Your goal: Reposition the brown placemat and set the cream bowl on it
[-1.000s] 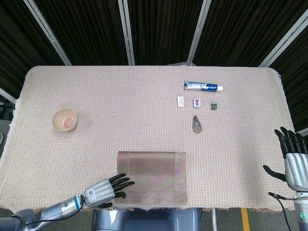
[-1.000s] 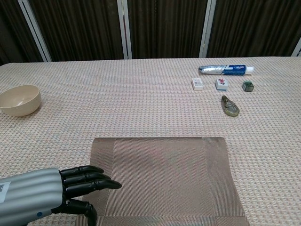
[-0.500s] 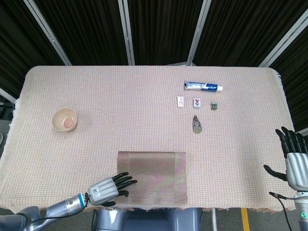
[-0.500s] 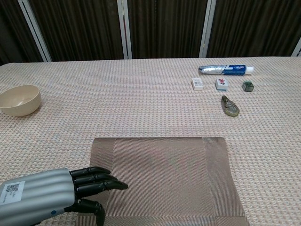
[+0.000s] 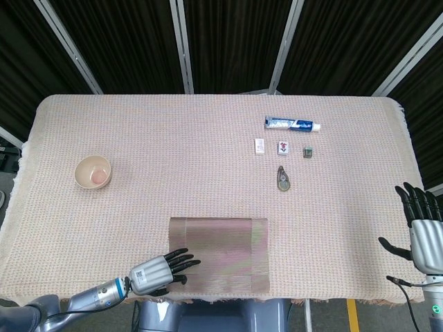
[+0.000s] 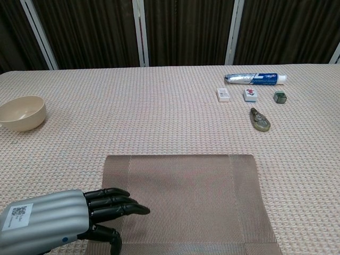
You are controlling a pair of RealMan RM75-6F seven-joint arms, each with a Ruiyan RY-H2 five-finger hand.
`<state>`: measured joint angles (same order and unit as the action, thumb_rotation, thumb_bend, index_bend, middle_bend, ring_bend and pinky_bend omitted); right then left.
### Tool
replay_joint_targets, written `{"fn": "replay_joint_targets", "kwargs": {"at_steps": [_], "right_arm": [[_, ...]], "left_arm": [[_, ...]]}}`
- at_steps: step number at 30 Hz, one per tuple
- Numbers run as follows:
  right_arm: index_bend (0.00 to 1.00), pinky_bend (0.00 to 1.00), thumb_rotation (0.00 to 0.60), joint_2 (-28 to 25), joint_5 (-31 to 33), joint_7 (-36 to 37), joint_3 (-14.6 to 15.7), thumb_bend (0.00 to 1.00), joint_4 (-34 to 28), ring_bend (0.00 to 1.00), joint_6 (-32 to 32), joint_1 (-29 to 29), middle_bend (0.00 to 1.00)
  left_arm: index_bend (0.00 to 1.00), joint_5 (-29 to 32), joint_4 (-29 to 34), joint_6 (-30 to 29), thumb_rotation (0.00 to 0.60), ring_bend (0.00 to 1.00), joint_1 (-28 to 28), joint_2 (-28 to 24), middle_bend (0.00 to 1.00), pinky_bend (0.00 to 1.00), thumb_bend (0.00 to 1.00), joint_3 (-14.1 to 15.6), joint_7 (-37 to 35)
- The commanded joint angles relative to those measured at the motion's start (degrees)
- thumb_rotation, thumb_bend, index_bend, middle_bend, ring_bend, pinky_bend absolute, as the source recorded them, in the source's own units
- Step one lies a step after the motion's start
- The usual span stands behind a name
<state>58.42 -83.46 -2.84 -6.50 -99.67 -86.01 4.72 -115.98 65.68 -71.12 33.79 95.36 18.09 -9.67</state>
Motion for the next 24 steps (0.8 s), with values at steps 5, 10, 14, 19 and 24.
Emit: {"fn": "replay_joint_targets", "kwargs": {"at_steps": [5, 10, 14, 19, 24], "right_arm": [[0.0, 0.0, 0.6, 0.0, 0.1, -0.1, 0.0, 0.0, 0.0, 0.0, -0.1, 0.0, 0.0], [0.0, 0.0, 0.6, 0.0, 0.1, -0.1, 0.0, 0.0, -0.1, 0.0, 0.1, 0.0, 0.0], [0.0, 0.0, 0.6, -0.1, 0.1, 0.0, 0.0, 0.0, 0.0, 0.0, 0.0, 0.0, 0.0], [0.0, 0.0, 0.6, -0.1, 0.1, 0.0, 0.0, 0.0, -0.1, 0.0, 0.0, 0.0, 0.0], [0.0, 0.0, 0.6, -0.1, 0.1, -0.1, 0.0, 0.0, -0.1, 0.0, 0.0, 0.0, 0.0]], "left_arm": [[0.4, 0.2, 0.4, 0.1, 0.6, 0.0, 0.4, 0.1, 0.0, 0.0, 0.31, -0.1, 0.1], [0.4, 0.4, 0.8, 0.1, 0.6, 0.0, 0.7, 0.0, 0.0, 0.0, 0.31, -0.1, 0.2], [0.4, 0.6, 1.1, -0.1, 0.6, 0.0, 0.8, 0.0, 0.0, 0.0, 0.31, -0.3, 0.2], [0.4, 1.1, 1.9, -0.4, 0.6, 0.0, 1.1, -0.1, 0.0, 0.0, 0.31, -0.9, 0.1], [0.41, 1.5, 3.2, -0.8, 0.6, 0.0, 1.5, -0.5, 0.0, 0.0, 0.31, -1.7, 0.3]]}}
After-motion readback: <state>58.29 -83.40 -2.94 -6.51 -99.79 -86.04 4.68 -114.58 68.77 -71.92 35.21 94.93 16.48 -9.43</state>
